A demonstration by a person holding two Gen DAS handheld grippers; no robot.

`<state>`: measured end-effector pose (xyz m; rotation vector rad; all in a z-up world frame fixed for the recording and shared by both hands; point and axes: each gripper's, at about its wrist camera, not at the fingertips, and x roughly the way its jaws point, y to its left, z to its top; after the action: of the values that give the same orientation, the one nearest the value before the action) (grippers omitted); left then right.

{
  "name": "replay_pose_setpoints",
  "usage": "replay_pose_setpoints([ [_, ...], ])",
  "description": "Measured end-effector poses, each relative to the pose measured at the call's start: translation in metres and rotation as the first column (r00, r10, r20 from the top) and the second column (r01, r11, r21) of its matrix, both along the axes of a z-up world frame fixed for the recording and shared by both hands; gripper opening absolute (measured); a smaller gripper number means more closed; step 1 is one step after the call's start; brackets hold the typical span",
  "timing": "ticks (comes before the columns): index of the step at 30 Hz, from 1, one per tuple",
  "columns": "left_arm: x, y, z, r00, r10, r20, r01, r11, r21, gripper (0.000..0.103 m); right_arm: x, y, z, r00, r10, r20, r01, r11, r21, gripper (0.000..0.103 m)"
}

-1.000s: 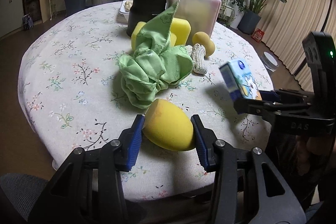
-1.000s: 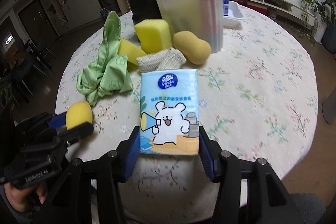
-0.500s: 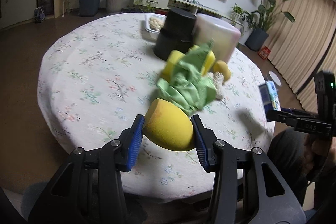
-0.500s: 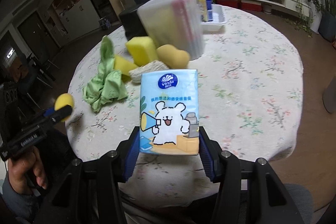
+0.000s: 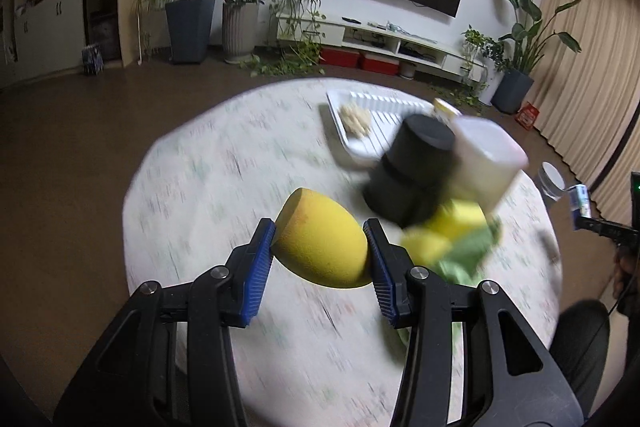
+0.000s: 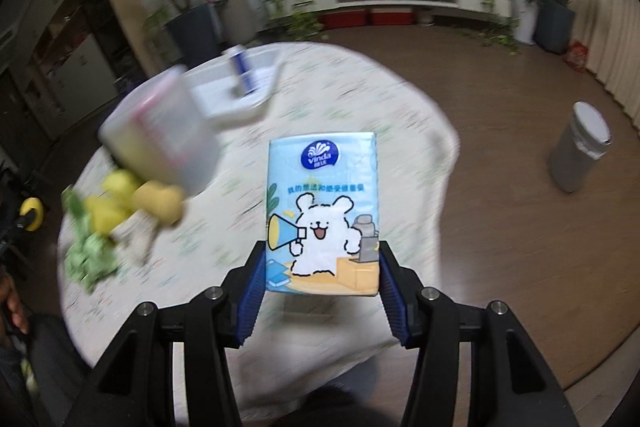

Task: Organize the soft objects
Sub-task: 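Carry the sponge with the left gripper while the right gripper carries the tissue pack to the tray, then lower and release the sponge beside the scrunchie while the right gripper releases the pack in the tray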

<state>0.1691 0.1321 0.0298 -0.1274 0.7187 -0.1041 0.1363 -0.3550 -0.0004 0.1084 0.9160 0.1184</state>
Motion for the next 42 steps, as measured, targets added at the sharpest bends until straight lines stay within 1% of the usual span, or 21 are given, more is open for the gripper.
replay_pose_setpoints([
  [3,0.039,0.006,0.013,1.000,-0.014,0.006,0.014,1.000,-0.003,0.043,0.036,-0.020,0.009,1.000,-0.030,0.008,0.030,1.000,-0.007,0.055],
  [6,0.082,0.001,0.027,0.999,-0.044,0.013,0.044,0.998,0.037,0.043,0.074,-0.026,0.018,0.999,-0.031,0.013,0.032,0.999,-0.025,0.055],
  [8,0.105,-0.007,0.034,0.997,-0.070,0.019,0.069,0.996,0.057,0.043,0.102,-0.021,0.024,1.000,-0.010,0.021,0.011,0.999,-0.035,0.055],
  [11,0.143,-0.020,0.043,0.994,-0.111,0.011,0.110,0.991,0.076,0.043,0.146,-0.005,0.032,0.999,0.030,0.019,-0.030,0.999,-0.045,0.055],
  [12,0.160,-0.026,0.044,0.992,-0.130,0.003,0.129,0.988,0.083,0.043,0.156,0.000,0.033,0.999,0.044,0.021,-0.043,0.998,-0.044,0.055],
  [15,0.194,-0.038,0.042,0.985,-0.171,-0.022,0.172,0.981,0.094,0.043,0.200,0.025,0.037,0.995,0.099,0.022,-0.098,0.994,-0.052,0.055],
  [18,0.227,-0.055,0.032,0.971,-0.230,-0.062,0.236,0.965,0.111,0.043,0.233,0.053,0.034,0.986,0.167,0.003,-0.167,0.985,-0.048,0.055],
  [21,0.257,-0.075,0.023,0.946,-0.309,-0.095,0.319,0.940,0.121,0.043,0.253,0.082,0.023,0.972,0.232,-0.026,-0.234,0.969,-0.078,0.055],
  [24,0.275,-0.092,0.012,0.918,-0.376,-0.125,0.390,0.914,0.115,0.043,0.266,0.103,0.014,0.958,0.283,-0.049,-0.287,0.954,-0.090,0.055],
  [26,0.284,-0.102,0.005,0.904,-0.402,-0.142,0.419,0.901,0.116,0.043,0.275,0.117,0.007,0.948,0.312,-0.063,-0.317,0.944,-0.094,0.055],
  [29,0.292,-0.115,-0.009,0.882,-0.439,-0.172,0.462,0.878,0.123,0.043,0.282,0.132,0.000,0.935,0.346,-0.084,-0.353,0.931,-0.090,0.055],
  [32,0.293,-0.126,-0.019,0.862,-0.469,-0.193,0.497,0.857,0.138,0.043,0.288,0.150,-0.003,0.913,0.397,-0.096,-0.405,0.910,-0.091,0.055],
  [36,0.295,-0.130,-0.028,0.853,-0.479,-0.208,0.510,0.850,0.134,0.043,0.291,0.174,-0.006,0.883,0.457,-0.110,-0.467,0.879,-0.095,0.055],
  [39,0.298,-0.133,-0.032,0.846,-0.484,-0.222,0.518,0.845,0.134,0.043,0.293,0.185,-0.011,0.866,0.482,-0.129,-0.495,0.862,-0.103,0.055],
  [42,0.302,-0.141,-0.036,0.835,-0.494,-0.240,0.535,0.831,0.151,0.043,0.297,0.189,-0.018,0.859,0.489,-0.154,-0.506,0.857,-0.098,0.055],
])
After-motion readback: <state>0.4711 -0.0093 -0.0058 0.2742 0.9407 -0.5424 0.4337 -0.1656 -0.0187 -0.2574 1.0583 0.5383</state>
